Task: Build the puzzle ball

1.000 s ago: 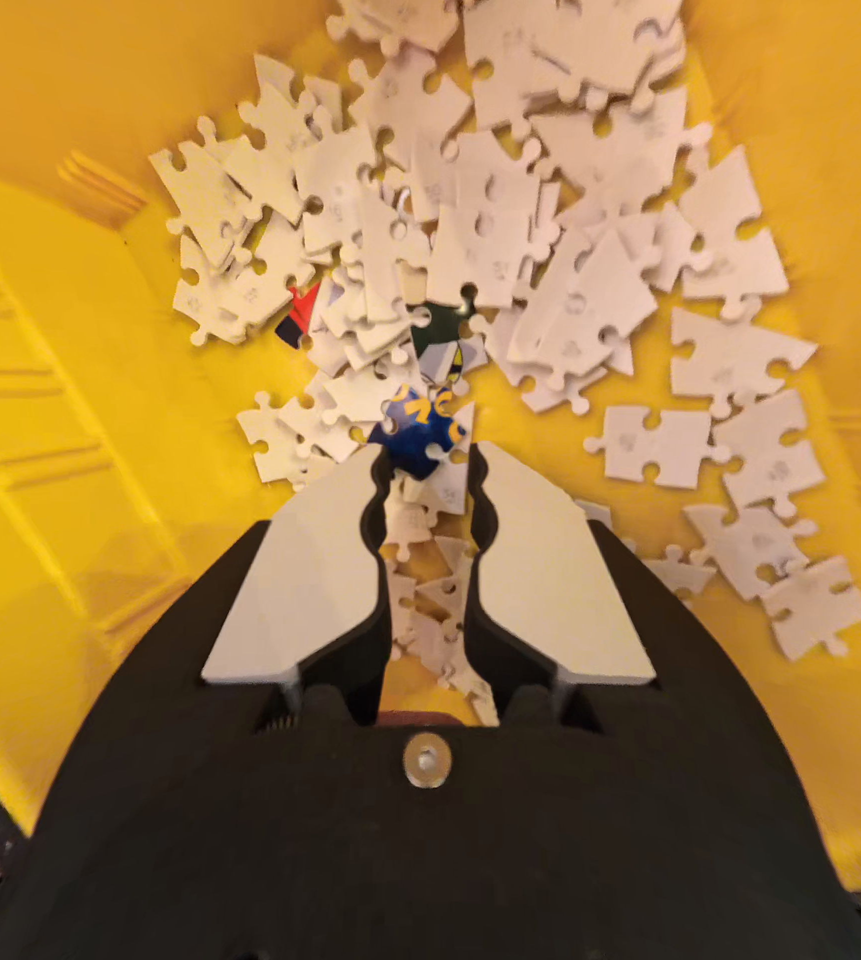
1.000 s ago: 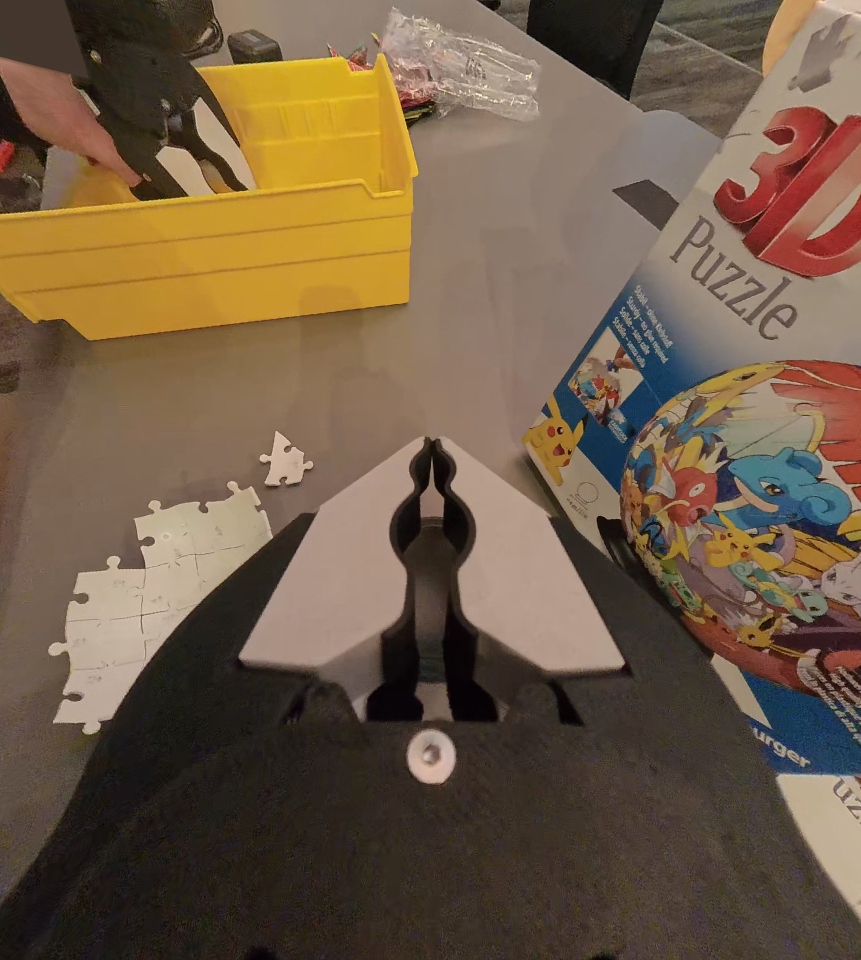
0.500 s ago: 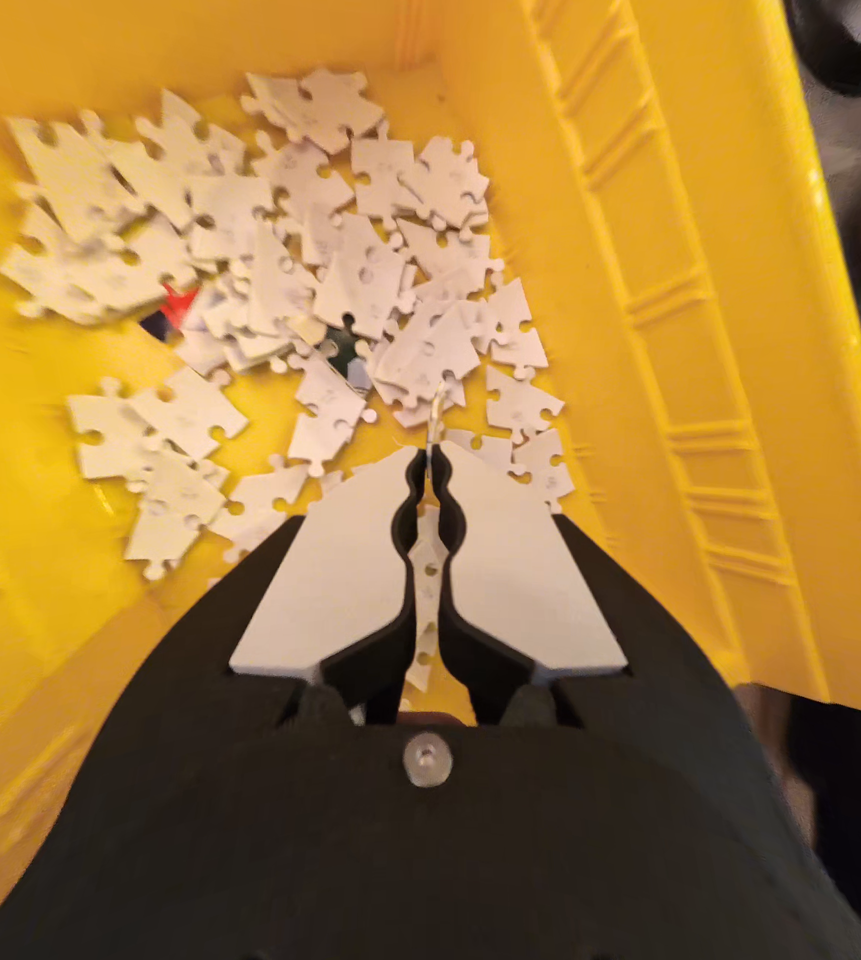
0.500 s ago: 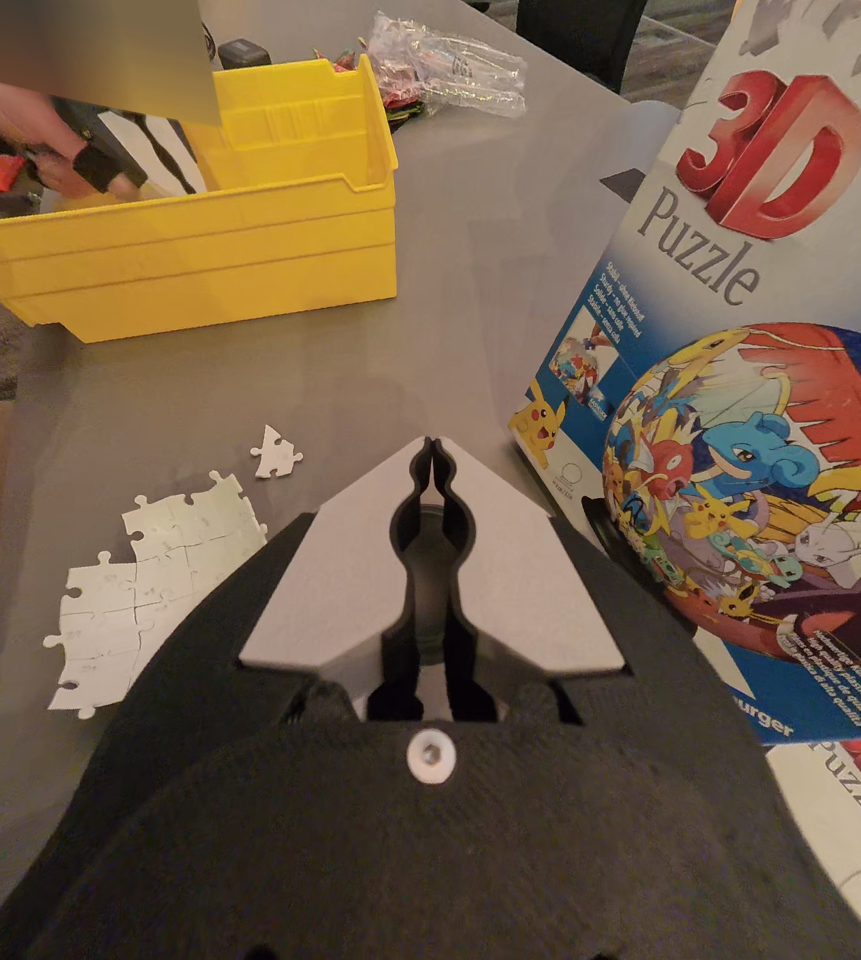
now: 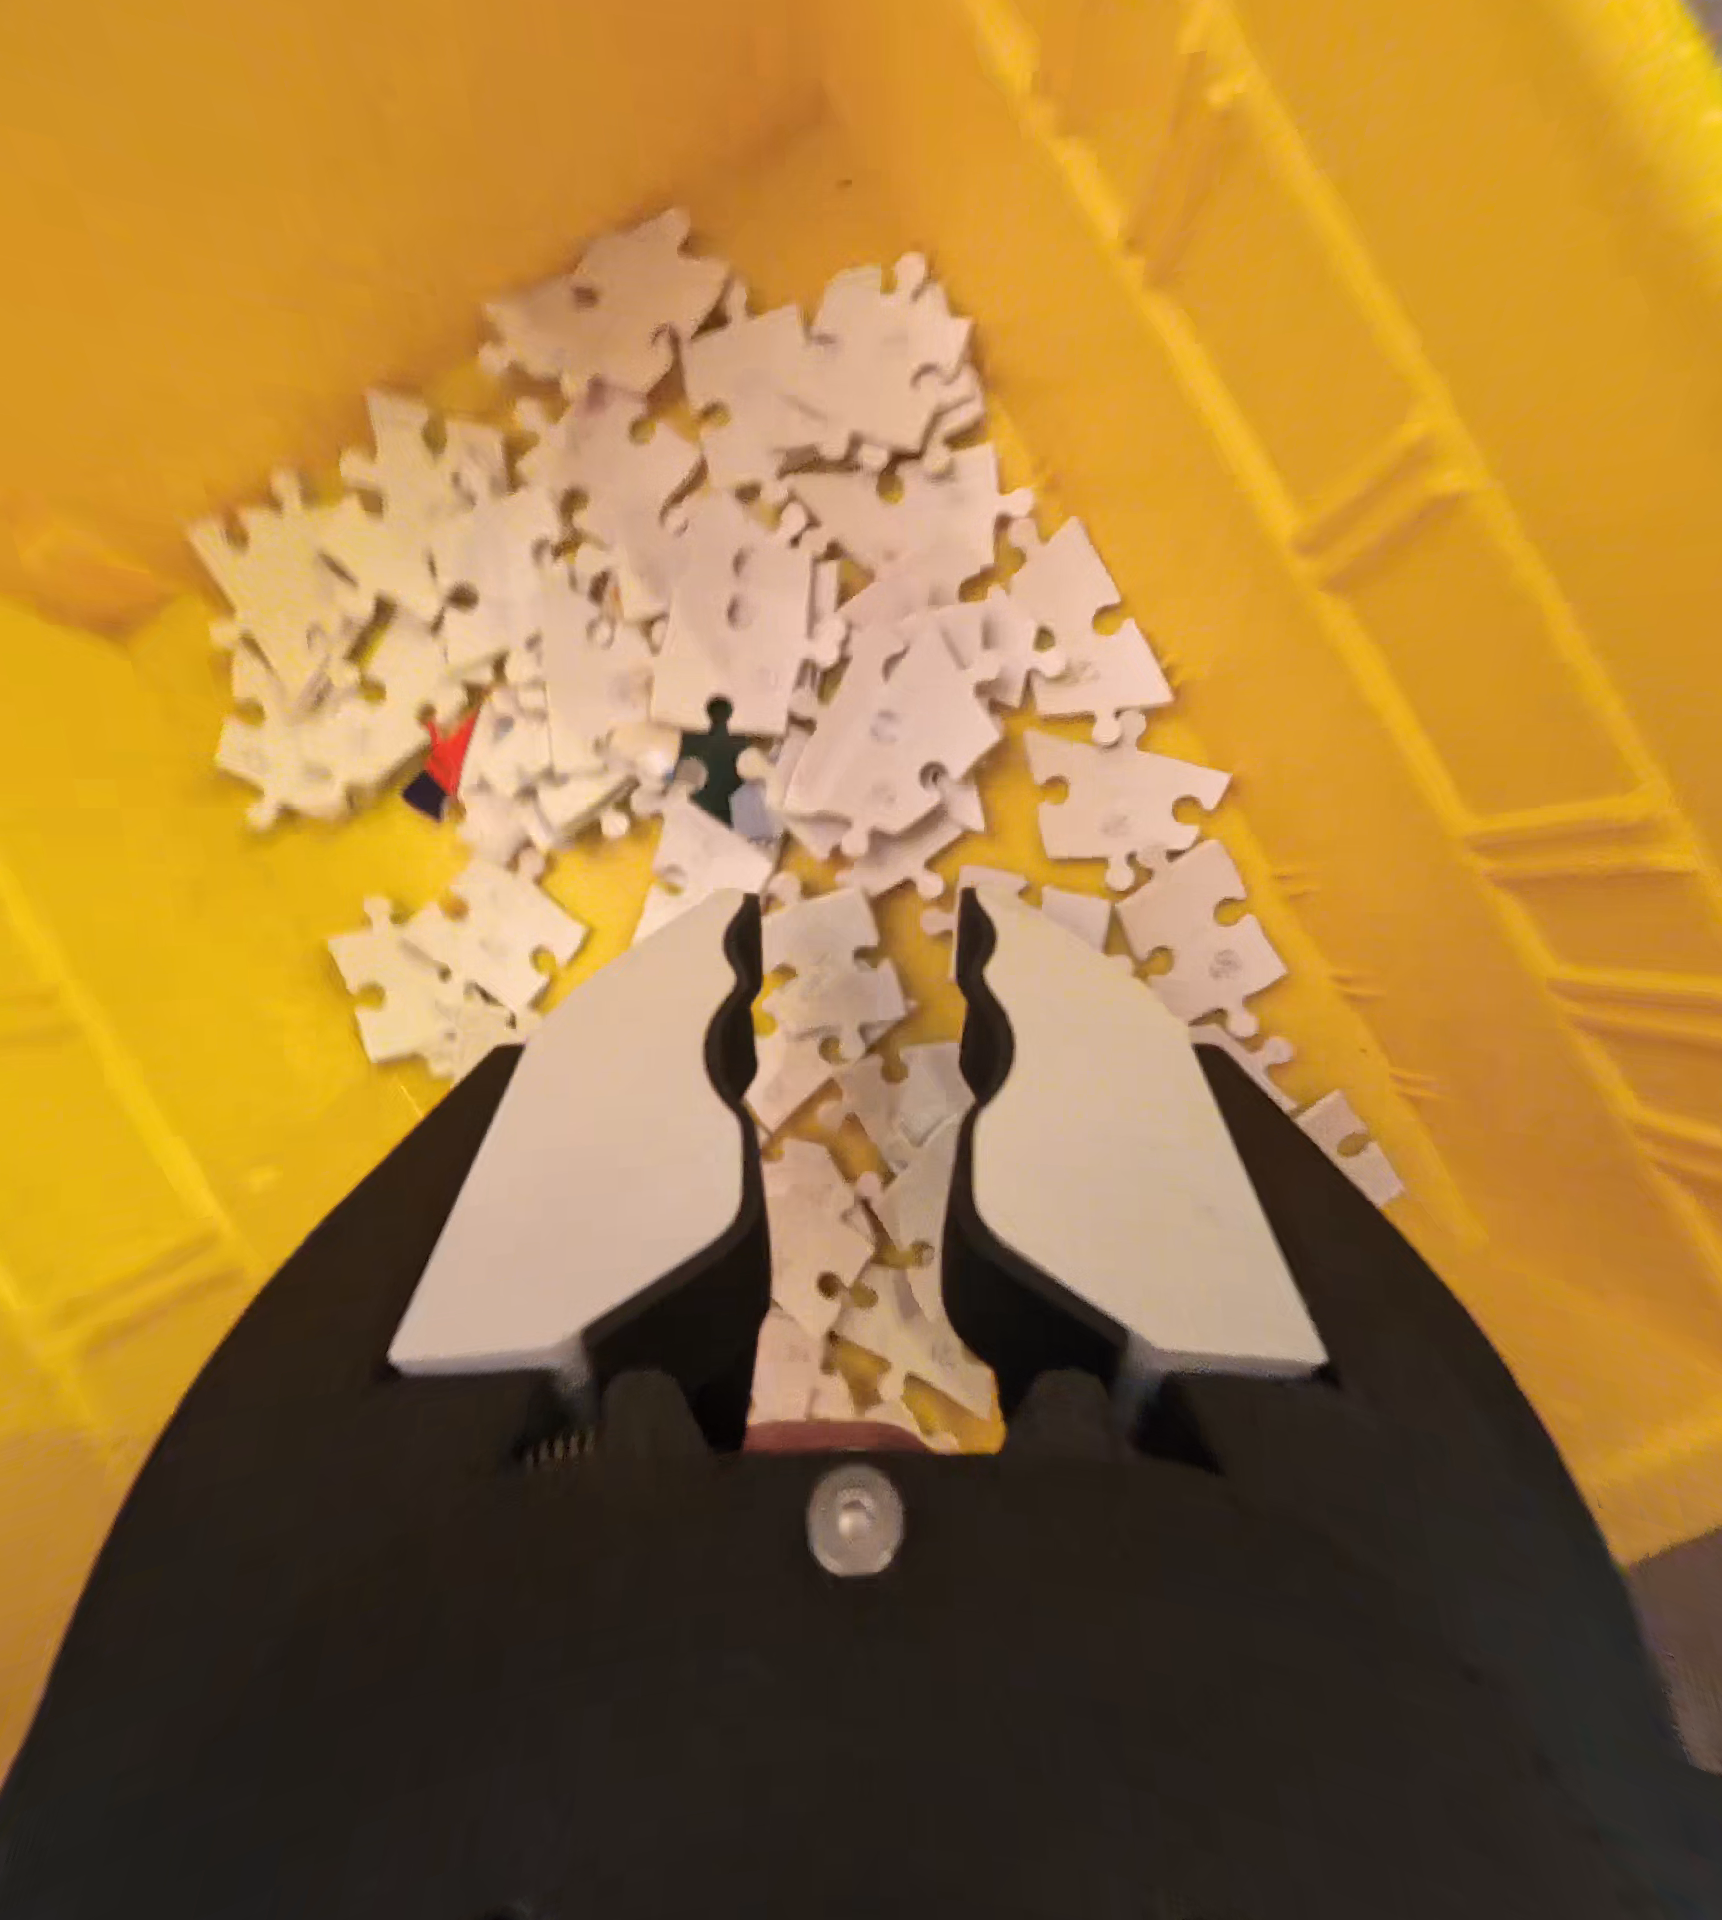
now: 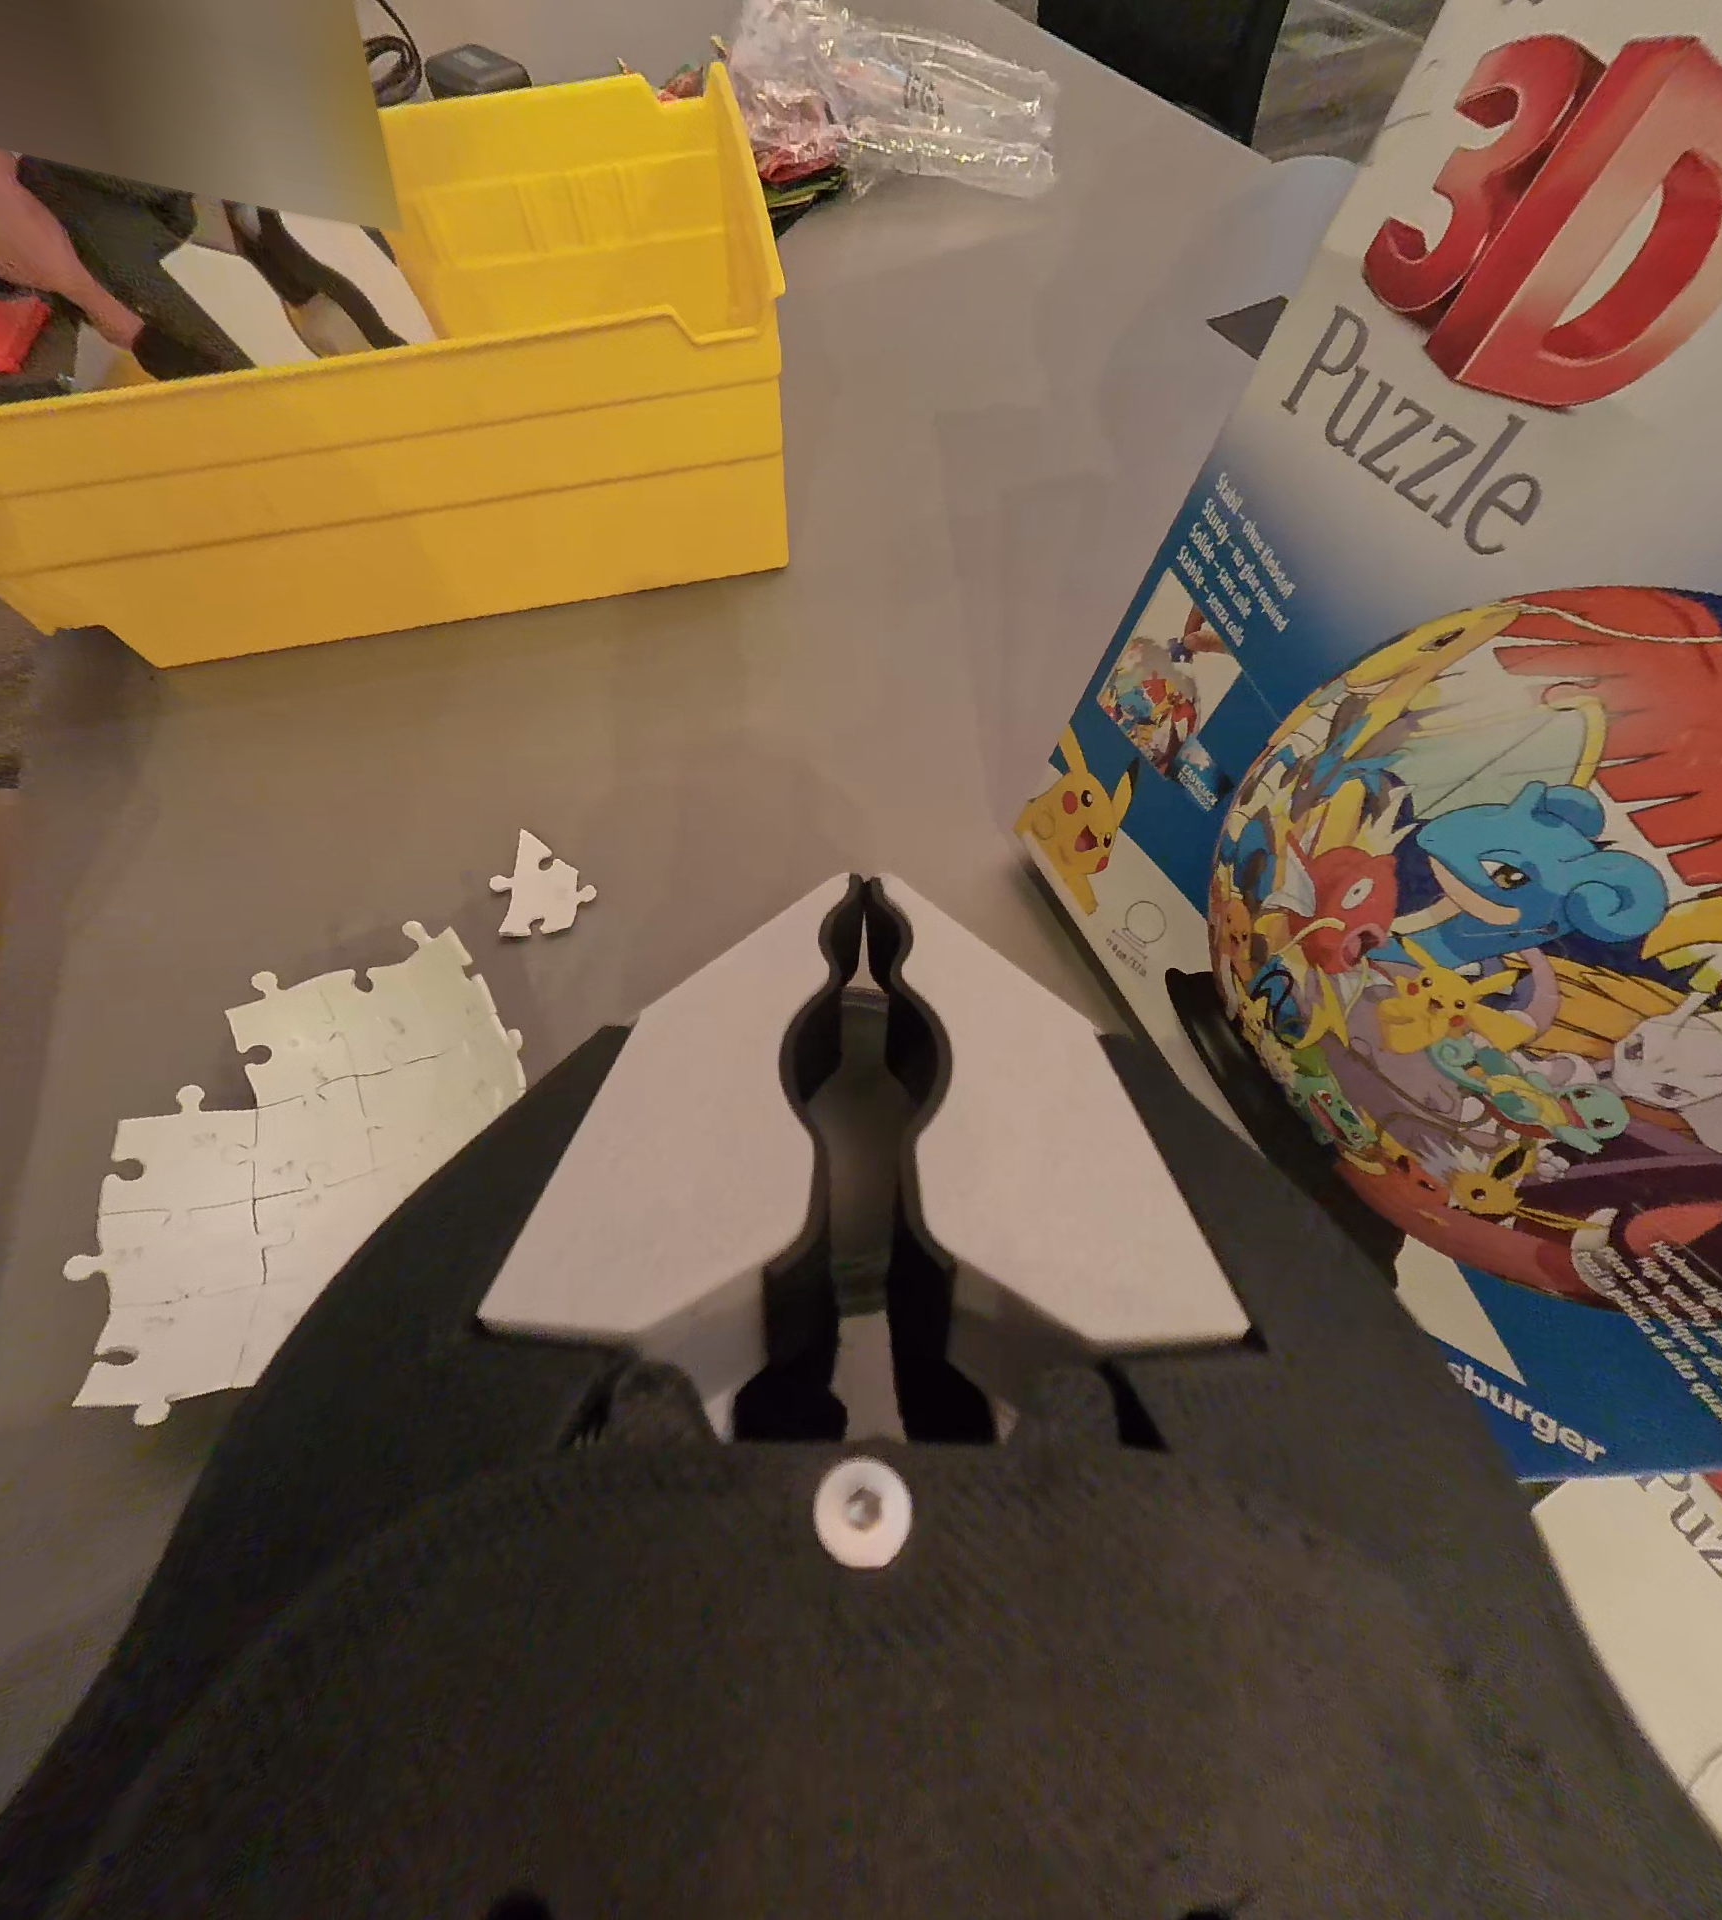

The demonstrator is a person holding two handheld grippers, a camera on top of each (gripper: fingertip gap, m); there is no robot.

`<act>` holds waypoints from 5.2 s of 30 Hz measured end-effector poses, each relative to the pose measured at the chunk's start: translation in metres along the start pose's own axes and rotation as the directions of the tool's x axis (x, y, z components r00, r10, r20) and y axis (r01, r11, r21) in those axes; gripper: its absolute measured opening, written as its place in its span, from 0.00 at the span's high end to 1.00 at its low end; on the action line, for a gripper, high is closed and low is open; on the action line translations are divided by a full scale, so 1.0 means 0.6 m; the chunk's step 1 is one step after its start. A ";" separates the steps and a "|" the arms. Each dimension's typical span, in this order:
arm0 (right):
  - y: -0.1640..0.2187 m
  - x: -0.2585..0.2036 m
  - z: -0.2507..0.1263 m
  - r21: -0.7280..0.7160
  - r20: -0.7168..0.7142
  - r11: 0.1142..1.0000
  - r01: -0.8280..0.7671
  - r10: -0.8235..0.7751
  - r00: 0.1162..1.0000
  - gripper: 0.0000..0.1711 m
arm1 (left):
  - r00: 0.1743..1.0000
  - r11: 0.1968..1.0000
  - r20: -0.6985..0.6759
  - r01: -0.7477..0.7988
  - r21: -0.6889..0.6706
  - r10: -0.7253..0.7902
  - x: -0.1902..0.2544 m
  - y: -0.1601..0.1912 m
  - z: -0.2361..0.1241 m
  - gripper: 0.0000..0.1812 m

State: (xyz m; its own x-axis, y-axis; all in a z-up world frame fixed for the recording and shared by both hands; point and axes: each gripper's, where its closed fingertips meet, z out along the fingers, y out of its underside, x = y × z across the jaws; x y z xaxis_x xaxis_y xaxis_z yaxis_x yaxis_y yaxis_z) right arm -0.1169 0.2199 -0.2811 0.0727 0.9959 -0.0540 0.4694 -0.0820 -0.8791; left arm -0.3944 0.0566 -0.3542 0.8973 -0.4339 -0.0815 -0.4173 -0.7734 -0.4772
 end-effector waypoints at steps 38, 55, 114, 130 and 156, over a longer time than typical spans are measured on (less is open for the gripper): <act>0.024 -0.001 0.013 -0.049 0.016 0.999 0.010 -0.010 1.000 1.00 | 0.993 0.984 0.115 0.005 -0.177 0.016 -0.022 0.090 -0.055 0.87; 0.028 0.001 0.014 -0.055 0.019 0.998 0.012 -0.011 1.000 1.00 | 0.983 0.982 -0.047 -0.178 -0.063 0.175 0.043 0.014 -0.009 0.75; 0.030 0.002 0.006 -0.050 0.030 0.999 0.015 -0.013 0.999 1.00 | 0.893 0.889 0.202 -0.329 -0.318 0.403 0.006 0.033 -0.001 0.86; 0.028 0.005 0.003 -0.045 0.023 0.999 0.015 -0.014 1.000 1.00 | 0.970 0.965 0.141 -0.168 -0.201 0.199 0.005 0.033 0.010 0.86; 0.031 0.008 0.001 -0.038 0.031 0.999 -0.002 0.003 1.000 1.00 | 1.000 0.999 0.025 -0.013 -0.049 0.014 0.023 0.022 0.001 0.87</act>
State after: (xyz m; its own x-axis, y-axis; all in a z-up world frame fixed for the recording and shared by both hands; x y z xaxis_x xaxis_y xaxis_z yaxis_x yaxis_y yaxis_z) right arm -0.1085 0.2232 -0.2983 0.0464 0.9964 -0.0714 0.5026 -0.0851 -0.8603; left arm -0.3873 0.0405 -0.3622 0.8947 -0.4329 -0.1100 -0.4352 -0.7896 -0.4325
